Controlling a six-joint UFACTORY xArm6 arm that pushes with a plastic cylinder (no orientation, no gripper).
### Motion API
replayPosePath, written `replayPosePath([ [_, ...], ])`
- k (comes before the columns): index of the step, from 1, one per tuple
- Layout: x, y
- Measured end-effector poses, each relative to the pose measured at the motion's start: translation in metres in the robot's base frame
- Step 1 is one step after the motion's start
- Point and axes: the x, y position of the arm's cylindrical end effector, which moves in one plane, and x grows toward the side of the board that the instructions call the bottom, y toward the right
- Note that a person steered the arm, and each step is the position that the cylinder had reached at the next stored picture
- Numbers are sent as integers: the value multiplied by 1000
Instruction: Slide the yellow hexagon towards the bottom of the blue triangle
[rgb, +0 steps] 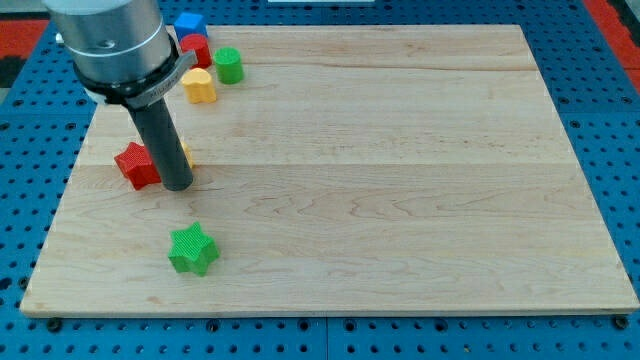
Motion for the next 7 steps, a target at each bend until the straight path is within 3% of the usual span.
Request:
replayPosePath([
  [2, -91, -1],
  [4, -80, -25],
  [7, -100, -91],
])
